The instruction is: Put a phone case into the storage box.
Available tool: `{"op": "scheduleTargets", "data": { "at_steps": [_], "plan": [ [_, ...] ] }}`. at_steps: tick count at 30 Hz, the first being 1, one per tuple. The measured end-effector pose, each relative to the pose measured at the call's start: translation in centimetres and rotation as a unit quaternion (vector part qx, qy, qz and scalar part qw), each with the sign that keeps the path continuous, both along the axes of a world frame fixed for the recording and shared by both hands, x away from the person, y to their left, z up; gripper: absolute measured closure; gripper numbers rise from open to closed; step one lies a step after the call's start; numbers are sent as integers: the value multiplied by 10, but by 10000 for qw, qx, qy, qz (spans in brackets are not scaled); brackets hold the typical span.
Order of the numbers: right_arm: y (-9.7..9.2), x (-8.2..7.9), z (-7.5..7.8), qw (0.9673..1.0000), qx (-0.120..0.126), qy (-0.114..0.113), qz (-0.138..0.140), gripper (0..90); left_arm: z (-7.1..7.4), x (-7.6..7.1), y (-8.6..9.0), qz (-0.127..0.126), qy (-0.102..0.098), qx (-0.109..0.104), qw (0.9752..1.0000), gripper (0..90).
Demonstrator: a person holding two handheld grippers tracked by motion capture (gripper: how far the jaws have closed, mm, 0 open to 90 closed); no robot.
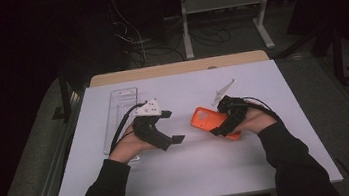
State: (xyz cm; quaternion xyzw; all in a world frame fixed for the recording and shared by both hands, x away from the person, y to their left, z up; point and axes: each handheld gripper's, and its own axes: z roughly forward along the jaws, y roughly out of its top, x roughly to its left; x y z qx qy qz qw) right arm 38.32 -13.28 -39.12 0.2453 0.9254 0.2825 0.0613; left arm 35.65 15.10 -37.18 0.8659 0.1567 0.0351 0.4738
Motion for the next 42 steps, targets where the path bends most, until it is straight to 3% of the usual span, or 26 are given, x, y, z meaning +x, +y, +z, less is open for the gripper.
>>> {"op": "scheduleTargets", "data": {
  "at_steps": [3,4,9,10,12,20,25,31,33,37,38,42],
  "plan": [
    [4,-2,2,9996,16,-66,258,153,-1,-1,-1,-68,-40,89,9999,0],
    [6,-3,2,9994,32,-61,347,153,-1,-1,-1,-157,-63,208,9996,0],
    [11,-7,3,9975,96,-96,698,153,1,-5,-4,-338,-28,310,9989,0],
    [14,-10,4,9966,121,-95,807,153,1,-7,-7,-408,-59,468,9981,0],
    [18,-12,5,9954,91,-145,939,153,0,-9,-9,-457,-29,523,9976,0],
    [29,-20,5,9916,89,-72,1291,153,0,-10,-8,-575,-58,552,9968,0],
    [37,-25,5,9872,72,-12,1592,153,0,-10,-6,-632,-65,569,9964,0],
    [52,-32,2,9820,-29,31,1890,153,-4,-14,-10,-873,6,752,9933,0],
    [55,-34,2,9805,-30,73,1963,152,-7,-15,-13,-1019,96,884,9908,0],
    [58,-37,2,9784,-49,105,2063,152,-9,-16,-16,-1091,72,968,9893,0],
    [60,-38,3,9772,-32,92,2121,153,-11,-17,-17,-1169,43,1047,9876,0],
    [64,-41,6,9749,-3,47,2225,152,-15,-18,-21,-1223,50,1197,9852,0]
  ]
}}
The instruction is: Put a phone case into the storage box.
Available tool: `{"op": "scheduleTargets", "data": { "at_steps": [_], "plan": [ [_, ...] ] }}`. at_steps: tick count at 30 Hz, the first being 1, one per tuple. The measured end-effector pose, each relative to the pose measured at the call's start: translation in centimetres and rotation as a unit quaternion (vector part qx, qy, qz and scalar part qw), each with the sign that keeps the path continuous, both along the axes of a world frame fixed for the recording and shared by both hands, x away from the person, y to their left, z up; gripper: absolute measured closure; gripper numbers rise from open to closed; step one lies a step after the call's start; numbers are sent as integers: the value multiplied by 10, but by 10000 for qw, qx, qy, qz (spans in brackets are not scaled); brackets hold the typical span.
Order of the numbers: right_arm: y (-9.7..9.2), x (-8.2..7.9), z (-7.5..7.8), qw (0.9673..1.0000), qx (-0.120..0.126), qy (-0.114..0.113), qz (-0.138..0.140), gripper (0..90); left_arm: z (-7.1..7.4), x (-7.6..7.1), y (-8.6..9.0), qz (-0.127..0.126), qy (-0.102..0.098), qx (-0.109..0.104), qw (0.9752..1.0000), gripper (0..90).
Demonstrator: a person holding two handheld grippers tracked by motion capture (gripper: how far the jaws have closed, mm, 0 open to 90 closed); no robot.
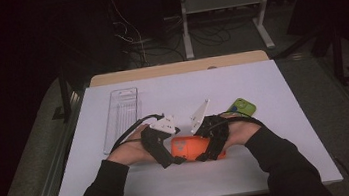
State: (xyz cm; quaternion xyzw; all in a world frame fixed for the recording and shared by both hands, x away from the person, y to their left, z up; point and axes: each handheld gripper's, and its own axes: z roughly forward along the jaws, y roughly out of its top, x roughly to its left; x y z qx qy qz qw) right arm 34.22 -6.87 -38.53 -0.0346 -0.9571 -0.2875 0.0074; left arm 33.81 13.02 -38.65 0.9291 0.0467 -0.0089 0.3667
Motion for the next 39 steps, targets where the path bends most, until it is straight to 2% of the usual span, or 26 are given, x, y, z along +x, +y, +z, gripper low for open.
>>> {"op": "scheduleTargets", "data": {
  "at_steps": [11,15,17,19,24,28,33,34,39],
  "plan": [
    [4,-3,5,9998,113,-37,154,152,-5,-2,-5,-135,61,137,9998,0],
    [4,-4,5,9998,120,-47,172,152,-8,-3,-8,-178,77,250,9995,0],
    [4,-4,6,9998,120,-49,172,152,-8,-3,-8,-164,68,252,9995,56],
    [4,-5,6,9998,115,-46,164,152,-9,-3,-9,-154,98,279,9994,59],
    [5,-5,7,9997,130,-87,213,152,-11,-4,-9,-137,183,267,9994,68],
    [5,-5,7,9996,143,-91,228,152,-11,-4,-9,-166,155,271,9994,75],
    [4,-5,7,9997,122,-84,187,152,-10,-4,-8,-222,170,221,9994,132],
    [4,-4,7,9997,121,-90,185,152,-9,-4,-8,-269,149,272,9992,134],
    [4,-4,7,9997,134,-74,187,151,-9,-4,-8,-273,179,251,9992,139]
  ]
}}
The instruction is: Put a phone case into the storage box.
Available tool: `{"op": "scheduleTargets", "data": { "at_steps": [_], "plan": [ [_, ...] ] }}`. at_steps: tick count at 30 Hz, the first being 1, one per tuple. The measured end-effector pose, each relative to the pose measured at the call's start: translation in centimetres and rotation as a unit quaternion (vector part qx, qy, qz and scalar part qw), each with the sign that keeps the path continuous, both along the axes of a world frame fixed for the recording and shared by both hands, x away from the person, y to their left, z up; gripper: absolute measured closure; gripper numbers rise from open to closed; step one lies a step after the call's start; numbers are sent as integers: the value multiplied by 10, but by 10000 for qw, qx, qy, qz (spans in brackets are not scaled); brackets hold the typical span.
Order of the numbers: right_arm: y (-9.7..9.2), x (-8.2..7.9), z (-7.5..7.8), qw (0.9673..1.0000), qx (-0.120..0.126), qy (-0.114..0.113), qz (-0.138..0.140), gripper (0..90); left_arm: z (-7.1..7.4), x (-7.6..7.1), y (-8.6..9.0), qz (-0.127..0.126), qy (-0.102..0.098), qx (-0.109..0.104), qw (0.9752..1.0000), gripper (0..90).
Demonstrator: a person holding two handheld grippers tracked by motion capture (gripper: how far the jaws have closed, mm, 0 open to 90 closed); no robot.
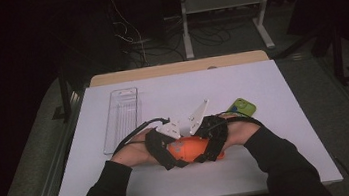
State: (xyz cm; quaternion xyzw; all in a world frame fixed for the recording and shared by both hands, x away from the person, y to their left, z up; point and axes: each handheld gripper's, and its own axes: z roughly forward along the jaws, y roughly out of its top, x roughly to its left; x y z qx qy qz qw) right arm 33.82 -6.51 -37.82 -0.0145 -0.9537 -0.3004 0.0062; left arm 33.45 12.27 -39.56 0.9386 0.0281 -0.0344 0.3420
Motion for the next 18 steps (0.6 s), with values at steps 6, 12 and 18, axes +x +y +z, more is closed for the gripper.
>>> {"op": "scheduleTargets", "data": {
  "at_steps": [6,12,18],
  "plan": [
    [-1,0,0,10000,0,36,14,150,0,1,0,-28,31,-22,10000,150],
    [-1,0,-1,9998,33,207,-54,139,0,1,1,-40,192,-26,9998,156],
    [-8,4,2,9988,286,263,-292,46,-1,4,3,198,157,34,9997,155]
  ]
}}
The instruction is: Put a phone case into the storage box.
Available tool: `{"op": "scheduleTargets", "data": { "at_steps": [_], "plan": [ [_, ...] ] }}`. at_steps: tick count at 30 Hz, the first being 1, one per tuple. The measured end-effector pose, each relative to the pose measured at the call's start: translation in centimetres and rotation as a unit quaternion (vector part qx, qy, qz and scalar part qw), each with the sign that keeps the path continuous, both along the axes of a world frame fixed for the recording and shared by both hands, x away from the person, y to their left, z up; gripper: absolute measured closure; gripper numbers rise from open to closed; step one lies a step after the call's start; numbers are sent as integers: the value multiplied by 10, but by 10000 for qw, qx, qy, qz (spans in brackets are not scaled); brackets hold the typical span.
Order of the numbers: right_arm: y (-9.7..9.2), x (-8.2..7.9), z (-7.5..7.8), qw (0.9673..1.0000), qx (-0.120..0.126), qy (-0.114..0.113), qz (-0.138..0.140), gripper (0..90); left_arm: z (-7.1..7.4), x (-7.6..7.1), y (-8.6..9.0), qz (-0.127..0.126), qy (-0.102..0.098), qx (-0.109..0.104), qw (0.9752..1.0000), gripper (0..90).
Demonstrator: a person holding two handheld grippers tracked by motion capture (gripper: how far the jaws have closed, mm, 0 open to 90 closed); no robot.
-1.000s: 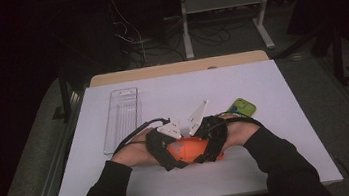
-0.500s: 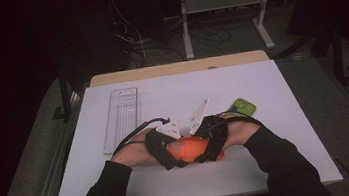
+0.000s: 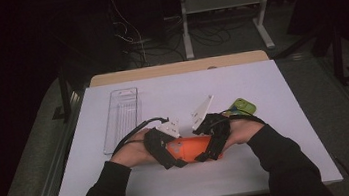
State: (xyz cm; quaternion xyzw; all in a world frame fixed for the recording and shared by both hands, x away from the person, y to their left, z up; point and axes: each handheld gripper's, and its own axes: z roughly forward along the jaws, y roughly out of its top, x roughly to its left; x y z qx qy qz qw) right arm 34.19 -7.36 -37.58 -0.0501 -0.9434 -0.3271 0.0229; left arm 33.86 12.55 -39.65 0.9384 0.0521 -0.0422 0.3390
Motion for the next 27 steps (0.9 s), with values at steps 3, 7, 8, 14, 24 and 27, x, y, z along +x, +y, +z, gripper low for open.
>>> {"op": "scheduleTargets", "data": {
  "at_steps": [3,7,8,14,24,27],
  "plan": [
    [-8,4,4,9996,82,-3,-273,27,1,2,2,259,-72,-31,9996,155],
    [-21,7,8,9969,153,0,-771,27,2,5,8,700,-147,-90,9974,155],
    [-24,10,9,9965,229,-116,-791,27,3,7,10,750,-168,-67,9970,154],
    [-38,13,9,9900,238,-151,-1384,26,7,9,18,1269,-207,-164,9916,155],
    [-50,5,5,9689,416,-12,-2440,18,6,7,22,1897,-328,-59,9813,155],
    [-54,3,0,9618,468,45,-2696,17,6,9,24,2136,-333,24,9763,155]
  ]
}}
